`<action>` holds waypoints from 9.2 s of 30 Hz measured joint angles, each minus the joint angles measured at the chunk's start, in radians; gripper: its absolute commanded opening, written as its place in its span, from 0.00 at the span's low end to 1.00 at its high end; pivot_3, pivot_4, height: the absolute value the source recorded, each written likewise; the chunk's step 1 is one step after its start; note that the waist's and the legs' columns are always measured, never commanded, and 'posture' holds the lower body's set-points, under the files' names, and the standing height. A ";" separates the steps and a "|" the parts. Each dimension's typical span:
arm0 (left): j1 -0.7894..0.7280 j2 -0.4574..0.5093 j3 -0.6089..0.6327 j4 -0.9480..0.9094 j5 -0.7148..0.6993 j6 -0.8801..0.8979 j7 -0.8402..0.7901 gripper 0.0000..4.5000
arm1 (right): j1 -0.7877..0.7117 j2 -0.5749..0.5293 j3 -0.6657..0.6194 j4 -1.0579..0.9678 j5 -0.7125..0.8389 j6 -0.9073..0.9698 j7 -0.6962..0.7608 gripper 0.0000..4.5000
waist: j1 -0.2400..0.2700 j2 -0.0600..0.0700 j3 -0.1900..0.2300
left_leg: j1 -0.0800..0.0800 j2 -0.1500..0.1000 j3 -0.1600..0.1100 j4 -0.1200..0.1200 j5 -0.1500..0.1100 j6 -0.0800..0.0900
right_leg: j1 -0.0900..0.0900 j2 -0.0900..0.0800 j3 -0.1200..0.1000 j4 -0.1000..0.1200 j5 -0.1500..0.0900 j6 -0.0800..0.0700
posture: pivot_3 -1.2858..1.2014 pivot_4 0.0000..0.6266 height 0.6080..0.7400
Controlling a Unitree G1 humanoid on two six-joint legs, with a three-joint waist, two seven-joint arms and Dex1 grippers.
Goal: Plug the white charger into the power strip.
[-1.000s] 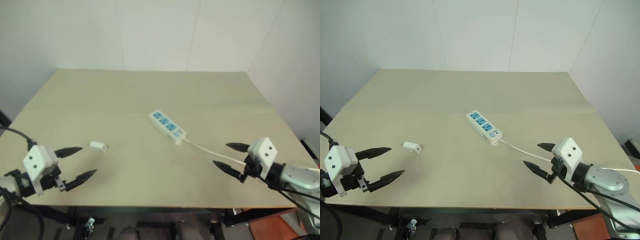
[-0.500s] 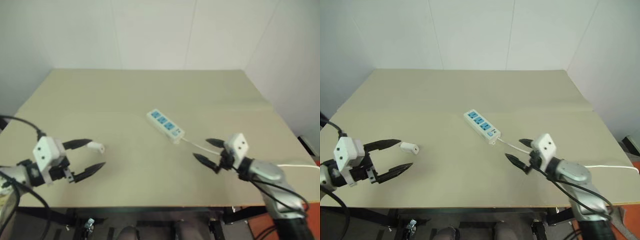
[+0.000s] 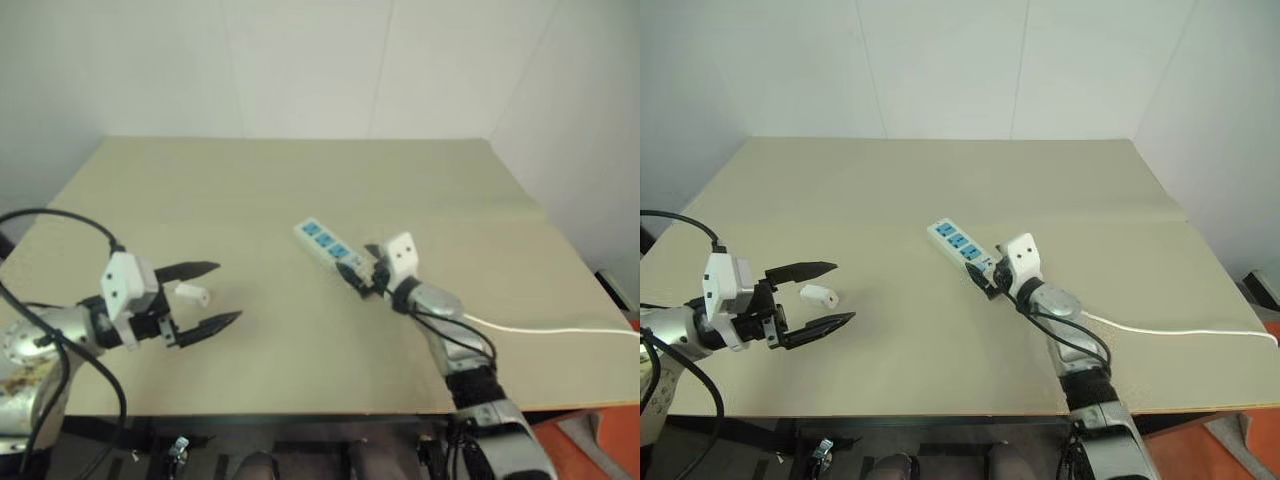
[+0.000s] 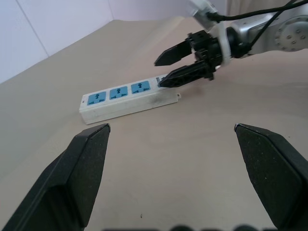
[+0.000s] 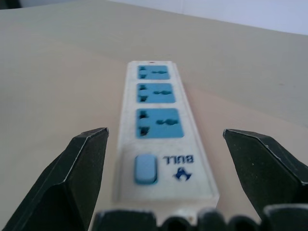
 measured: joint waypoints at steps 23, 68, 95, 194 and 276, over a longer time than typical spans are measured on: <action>0.008 -0.006 -0.003 0.012 -0.007 0.000 -0.001 1.00 | -0.048 0.035 -0.006 0.157 0.003 -0.074 0.072 0.99 | -0.012 0.000 0.000 | 0.000 0.000 0.000 0.000 0.000 0.000 | 0.000 0.000 0.001 0.000 0.001 0.000 | 0.52 0.24 1.00; 0.030 0.024 -0.004 -0.003 -0.007 0.000 -0.011 1.00 | -0.061 0.081 -0.018 0.292 -0.009 -0.163 0.194 0.76 | -0.039 -0.002 -0.002 | 0.002 0.005 0.000 -0.001 0.000 0.000 | 0.000 0.006 0.003 0.000 0.001 0.001 | 0.52 0.24 1.00; -0.652 0.424 -0.492 0.762 0.316 -0.428 -0.547 1.00 | 0.001 -0.123 0.185 0.154 0.055 -0.219 0.841 0.76 | -0.037 -0.002 -0.001 | 0.001 0.006 0.001 0.000 0.000 0.000 | -0.002 0.009 0.003 0.001 0.000 0.001 | 0.52 0.24 1.00; -0.543 -0.346 -0.388 0.414 0.061 -0.101 -0.300 0.24 | 0.032 -0.099 0.199 0.136 0.046 -0.227 0.801 0.76 | -0.038 -0.003 -0.002 | 0.009 0.004 -0.001 0.005 -0.001 0.001 | 0.004 0.008 0.005 0.011 0.001 0.001 | 0.52 0.24 1.00; -0.395 -0.361 -0.440 0.609 0.149 -0.327 -0.367 0.24 | 0.056 -0.102 0.199 0.114 0.043 -0.224 0.775 0.76 | -0.035 -0.005 -0.005 | 0.013 0.004 0.000 0.001 -0.001 0.001 | 0.009 0.008 0.005 0.006 -0.001 0.003 | 0.52 0.24 1.00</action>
